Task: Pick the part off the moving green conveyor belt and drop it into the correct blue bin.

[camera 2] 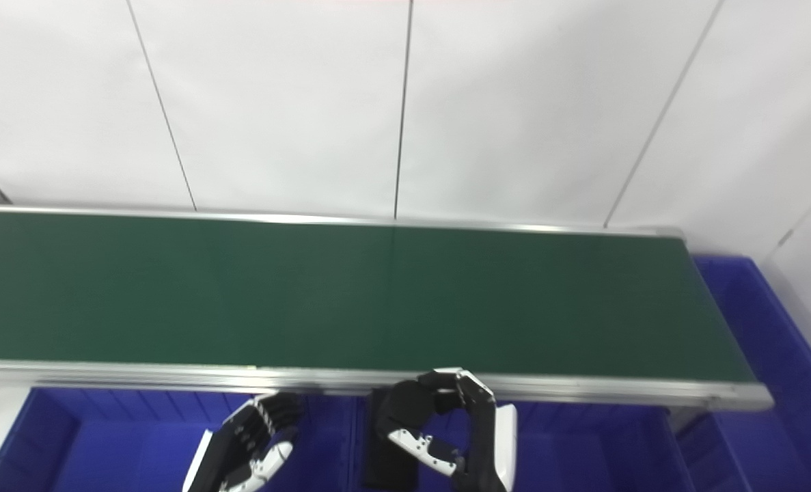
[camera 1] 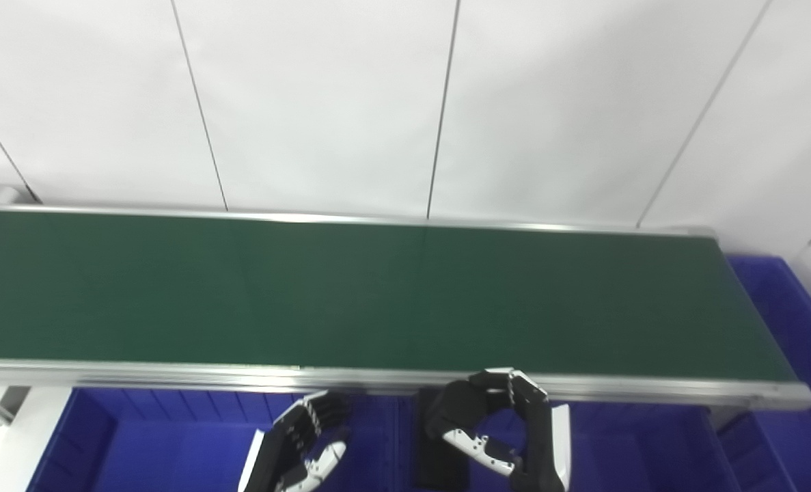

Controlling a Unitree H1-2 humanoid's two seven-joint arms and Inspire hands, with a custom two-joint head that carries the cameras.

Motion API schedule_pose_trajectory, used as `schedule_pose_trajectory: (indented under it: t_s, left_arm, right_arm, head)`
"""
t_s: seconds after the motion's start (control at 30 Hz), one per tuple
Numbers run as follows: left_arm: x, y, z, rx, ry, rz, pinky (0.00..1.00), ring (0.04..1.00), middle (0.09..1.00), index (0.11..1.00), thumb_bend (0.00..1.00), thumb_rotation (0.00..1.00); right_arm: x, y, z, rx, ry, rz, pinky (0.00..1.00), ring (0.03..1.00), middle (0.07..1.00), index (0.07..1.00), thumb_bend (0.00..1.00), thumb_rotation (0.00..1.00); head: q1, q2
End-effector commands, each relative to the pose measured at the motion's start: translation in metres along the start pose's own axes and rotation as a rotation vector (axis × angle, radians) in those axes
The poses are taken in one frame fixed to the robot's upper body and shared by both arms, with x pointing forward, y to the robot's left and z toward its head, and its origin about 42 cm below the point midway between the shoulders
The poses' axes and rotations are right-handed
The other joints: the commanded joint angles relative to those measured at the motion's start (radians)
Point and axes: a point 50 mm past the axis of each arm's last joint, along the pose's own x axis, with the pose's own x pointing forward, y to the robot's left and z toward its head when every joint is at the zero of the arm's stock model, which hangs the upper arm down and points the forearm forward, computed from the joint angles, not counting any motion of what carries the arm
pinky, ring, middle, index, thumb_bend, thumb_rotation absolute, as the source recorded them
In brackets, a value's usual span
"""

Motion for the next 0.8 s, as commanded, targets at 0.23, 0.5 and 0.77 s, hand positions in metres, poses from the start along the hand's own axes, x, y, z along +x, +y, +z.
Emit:
schedule_pose_trajectory:
  t_s: [0.23,0.5,0.77]
  left_arm:
    - [0.005,-0.002,0.015,0.011,-0.082,-0.024,0.73,0.691,0.688,0.667,0.48,0.0]
    - [0.005,-0.001,0.016,0.008,-0.085,-0.023,0.73,0.694,0.69,0.662,0.46,0.0]
    - [0.005,-0.004,0.015,0.0,-0.086,-0.018,0.72,0.687,0.691,0.662,0.46,0.0]
  right_arm:
    - [-0.009,-0.014,-0.035,-0.028,0.103,-0.057,0.42,0.444,0.5,0.3,0.5,0.0]
    - [0.012,-0.025,-0.057,-0.038,0.145,-0.098,0.41,0.446,0.498,0.296,0.5,0.0]
    - [0.012,-0.027,-0.046,-0.103,0.101,0.103,0.72,0.822,0.882,0.867,0.74,0.08]
  head:
    - [0.001,0.029]
    - [0.0,0.029]
    - [0.008,0.024]
